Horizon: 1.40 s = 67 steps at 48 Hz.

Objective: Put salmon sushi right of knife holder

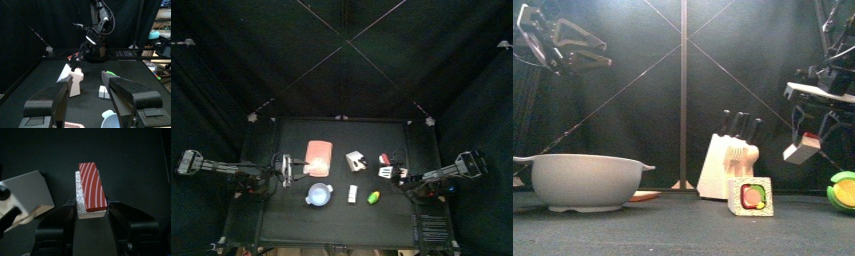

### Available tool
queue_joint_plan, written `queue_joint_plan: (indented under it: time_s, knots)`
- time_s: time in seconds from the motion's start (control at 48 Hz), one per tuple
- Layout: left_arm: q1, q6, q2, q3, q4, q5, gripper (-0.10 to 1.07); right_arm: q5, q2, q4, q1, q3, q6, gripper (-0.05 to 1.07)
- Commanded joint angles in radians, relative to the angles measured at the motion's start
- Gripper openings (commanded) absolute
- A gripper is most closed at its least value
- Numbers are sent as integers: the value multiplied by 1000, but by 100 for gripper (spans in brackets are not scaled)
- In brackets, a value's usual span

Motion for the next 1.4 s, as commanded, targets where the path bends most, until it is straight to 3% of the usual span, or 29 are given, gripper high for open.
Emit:
queue_joint_plan:
  time_s: [0.0,0.25,0.792,1.167,1.375]
  knots:
    - [3,3,2,-11,-5,-9,87,5,51,-15,-3,-3,54,69]
    - [5,5,0,-8,-5,-9,87,-44,172,-54,-26,-8,127,70]
    - [12,5,0,-3,-5,-9,87,-156,253,-52,-121,-17,121,72]
    - [11,5,0,-2,-5,-9,87,-225,275,-52,-149,-20,112,93]
    - [11,5,0,-2,-5,-9,87,-229,268,-51,-149,-28,95,95]
